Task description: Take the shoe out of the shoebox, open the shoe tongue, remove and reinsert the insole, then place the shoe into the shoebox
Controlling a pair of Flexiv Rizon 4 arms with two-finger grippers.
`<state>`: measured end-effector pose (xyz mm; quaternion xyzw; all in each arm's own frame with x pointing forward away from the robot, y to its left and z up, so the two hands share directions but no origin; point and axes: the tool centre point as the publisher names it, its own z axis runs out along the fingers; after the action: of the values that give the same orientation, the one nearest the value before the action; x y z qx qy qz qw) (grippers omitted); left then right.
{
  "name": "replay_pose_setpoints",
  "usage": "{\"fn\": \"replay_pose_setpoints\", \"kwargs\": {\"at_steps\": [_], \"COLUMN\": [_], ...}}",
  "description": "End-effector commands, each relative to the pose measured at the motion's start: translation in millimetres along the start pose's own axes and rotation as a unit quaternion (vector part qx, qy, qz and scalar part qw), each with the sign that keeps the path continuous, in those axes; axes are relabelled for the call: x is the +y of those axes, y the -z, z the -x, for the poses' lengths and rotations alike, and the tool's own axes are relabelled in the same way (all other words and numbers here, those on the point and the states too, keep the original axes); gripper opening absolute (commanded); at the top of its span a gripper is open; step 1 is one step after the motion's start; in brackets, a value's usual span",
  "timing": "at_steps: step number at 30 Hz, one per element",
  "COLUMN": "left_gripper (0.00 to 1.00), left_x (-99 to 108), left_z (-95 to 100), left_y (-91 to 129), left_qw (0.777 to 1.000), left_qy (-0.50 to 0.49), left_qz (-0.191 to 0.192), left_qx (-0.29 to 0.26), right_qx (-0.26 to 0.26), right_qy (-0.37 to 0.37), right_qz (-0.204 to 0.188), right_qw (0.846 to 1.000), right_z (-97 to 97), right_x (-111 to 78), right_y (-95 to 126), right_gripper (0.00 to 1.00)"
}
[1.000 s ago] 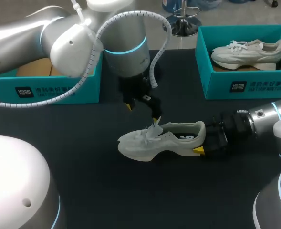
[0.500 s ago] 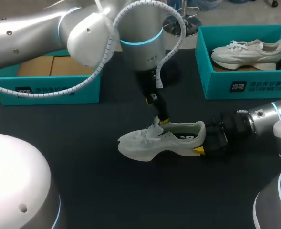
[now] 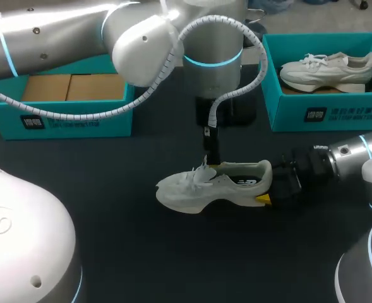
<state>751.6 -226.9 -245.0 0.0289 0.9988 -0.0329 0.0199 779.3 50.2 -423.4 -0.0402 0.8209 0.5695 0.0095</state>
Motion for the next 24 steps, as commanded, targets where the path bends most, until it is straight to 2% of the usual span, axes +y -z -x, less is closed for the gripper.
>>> {"fn": "replay_pose_setpoints", "kwargs": {"at_steps": [1, 6, 16, 24], "left_gripper": [0.00, 0.00, 0.00, 0.00], "left_x": [-5, -16, -42, -49], "left_z": [-5.8, -10.9, -16.0, -3.7], "left_y": [-6, -18, -64, -81], "left_qw": [1.000, 1.000, 1.000, 1.000], "left_qy": [0.002, 0.015, 0.006, 0.025], "left_qz": [-0.006, -0.008, 0.007, 0.018], "left_qx": [-0.005, -0.011, -0.007, -0.005], "right_qx": [-0.001, -0.001, -0.001, -0.001], "right_qy": [0.000, 0.000, 0.000, 0.000], "right_qz": [-0.001, -0.001, -0.001, -0.001], "right_qw": [1.000, 1.000, 1.000, 1.000], "right_z": [-0.7, -0.7, -0.7, -0.7], "right_x": [-1.8, -1.8, -1.8, -1.8], "right_y": [-1, -1, -1, -1], "right_gripper": [0.00, 0.00, 0.00, 0.00]}}
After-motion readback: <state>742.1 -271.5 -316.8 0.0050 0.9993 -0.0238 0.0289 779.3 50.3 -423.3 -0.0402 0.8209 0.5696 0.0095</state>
